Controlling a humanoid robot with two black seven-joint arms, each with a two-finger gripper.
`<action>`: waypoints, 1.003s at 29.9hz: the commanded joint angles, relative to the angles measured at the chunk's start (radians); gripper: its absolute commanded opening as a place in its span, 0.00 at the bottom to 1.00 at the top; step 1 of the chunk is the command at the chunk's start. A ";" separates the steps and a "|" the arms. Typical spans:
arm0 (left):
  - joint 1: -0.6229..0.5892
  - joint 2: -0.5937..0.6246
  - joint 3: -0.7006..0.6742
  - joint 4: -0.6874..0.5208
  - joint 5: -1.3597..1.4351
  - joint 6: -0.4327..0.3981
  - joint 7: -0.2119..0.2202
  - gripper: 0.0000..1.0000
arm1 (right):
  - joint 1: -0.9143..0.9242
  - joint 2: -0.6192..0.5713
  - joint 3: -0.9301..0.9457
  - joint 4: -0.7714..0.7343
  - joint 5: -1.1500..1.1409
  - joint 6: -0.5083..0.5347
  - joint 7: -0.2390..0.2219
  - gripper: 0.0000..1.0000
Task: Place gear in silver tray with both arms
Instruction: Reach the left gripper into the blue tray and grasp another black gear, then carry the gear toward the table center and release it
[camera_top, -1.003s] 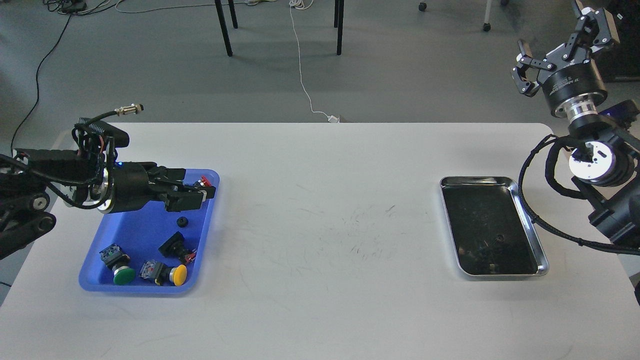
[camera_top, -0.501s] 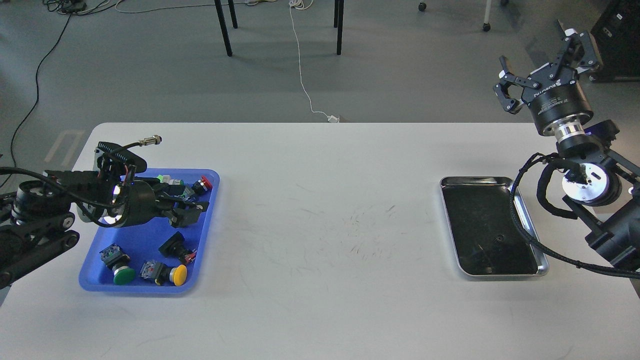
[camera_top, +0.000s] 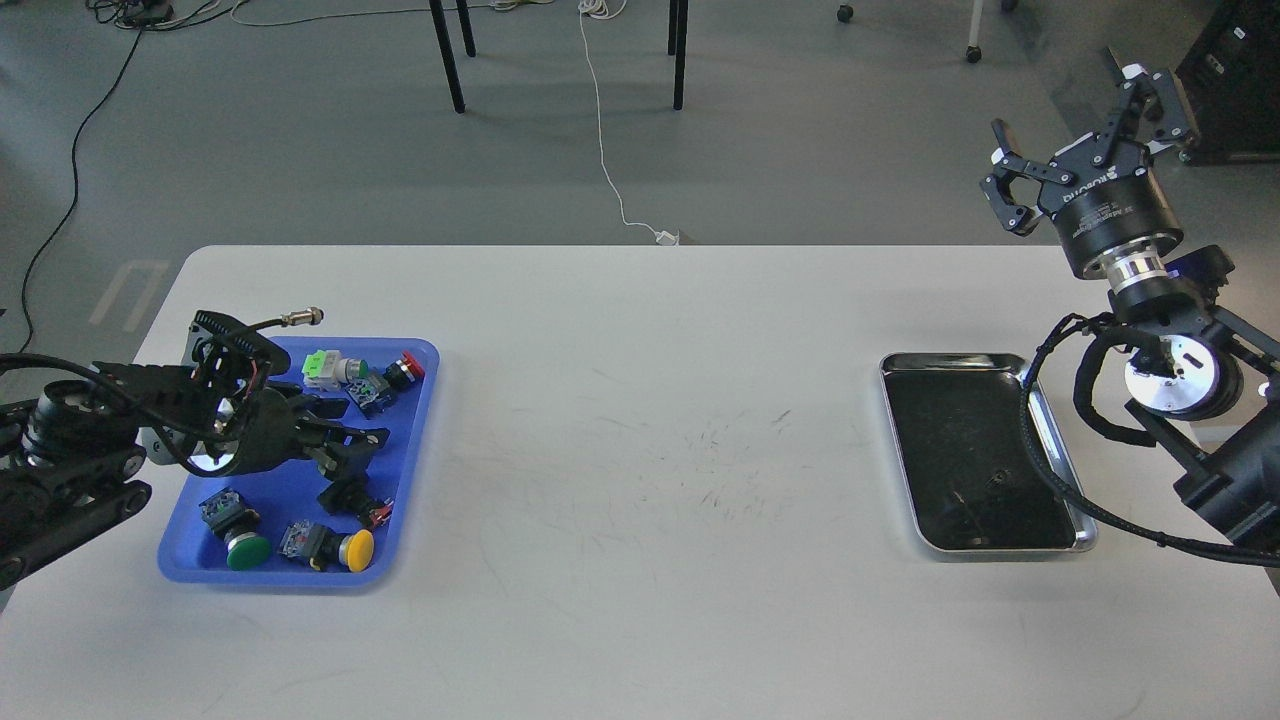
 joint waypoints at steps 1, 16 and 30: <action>0.006 0.001 0.002 0.001 0.001 0.001 -0.003 0.49 | 0.000 0.000 -0.003 0.002 0.000 0.000 0.000 0.98; 0.000 -0.005 0.035 0.002 0.071 0.002 -0.003 0.46 | 0.000 -0.003 -0.003 0.029 -0.002 -0.002 0.000 0.98; 0.002 -0.007 0.035 0.006 0.071 0.001 -0.005 0.26 | 0.000 -0.003 -0.004 0.037 -0.002 -0.002 0.000 0.98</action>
